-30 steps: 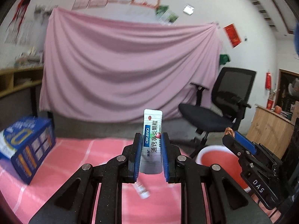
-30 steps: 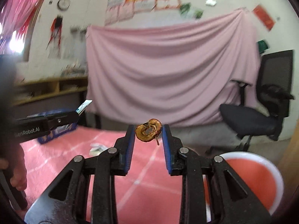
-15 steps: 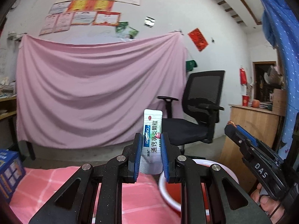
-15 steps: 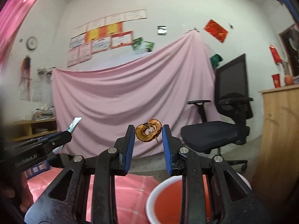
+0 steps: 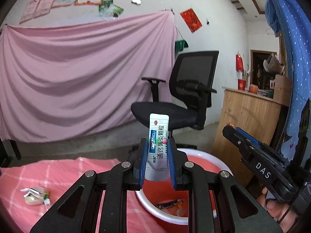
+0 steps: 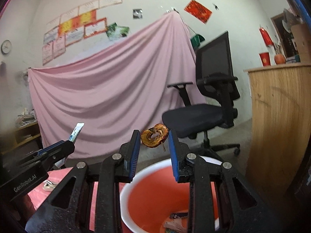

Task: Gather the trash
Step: 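Lift the sachet and dried fruit and carry them over the bucket, then open both tools to drop the sachet and fruit into the bucket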

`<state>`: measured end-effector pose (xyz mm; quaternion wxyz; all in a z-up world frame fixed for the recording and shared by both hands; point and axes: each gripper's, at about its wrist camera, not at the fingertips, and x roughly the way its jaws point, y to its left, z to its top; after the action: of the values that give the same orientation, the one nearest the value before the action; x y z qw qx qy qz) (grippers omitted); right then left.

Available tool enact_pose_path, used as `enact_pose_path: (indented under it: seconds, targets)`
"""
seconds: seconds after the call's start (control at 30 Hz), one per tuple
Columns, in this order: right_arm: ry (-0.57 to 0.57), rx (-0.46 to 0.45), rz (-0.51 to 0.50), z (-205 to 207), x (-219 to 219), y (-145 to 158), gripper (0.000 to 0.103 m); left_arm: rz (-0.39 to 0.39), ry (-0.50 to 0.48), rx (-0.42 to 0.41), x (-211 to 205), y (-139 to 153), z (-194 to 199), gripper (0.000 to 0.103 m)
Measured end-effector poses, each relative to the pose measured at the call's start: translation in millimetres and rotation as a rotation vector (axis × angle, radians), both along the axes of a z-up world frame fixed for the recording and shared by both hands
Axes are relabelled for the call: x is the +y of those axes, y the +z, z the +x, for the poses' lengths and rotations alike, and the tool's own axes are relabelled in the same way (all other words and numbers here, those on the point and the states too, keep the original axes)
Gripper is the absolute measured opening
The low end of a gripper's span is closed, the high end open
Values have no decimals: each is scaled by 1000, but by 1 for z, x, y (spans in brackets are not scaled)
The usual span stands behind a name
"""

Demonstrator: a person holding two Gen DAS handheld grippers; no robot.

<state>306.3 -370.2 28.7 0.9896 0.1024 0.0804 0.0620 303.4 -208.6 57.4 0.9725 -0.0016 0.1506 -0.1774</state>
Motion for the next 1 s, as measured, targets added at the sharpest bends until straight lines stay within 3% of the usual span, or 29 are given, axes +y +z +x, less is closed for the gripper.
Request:
enact_pose_path:
  seconds: [0.27,0.83,1.0]
  targets:
    - [-1,127,18,18,-11,-19,49,-5,-45,116,-16,-13,18,17]
    - [-14,244,56,35,-25,-33,50,-29,-82,324,-22,-32,44,18]
    - [-12,255,56,38,-25,-33,50,-35,-79,336,-20,-32,44,29]
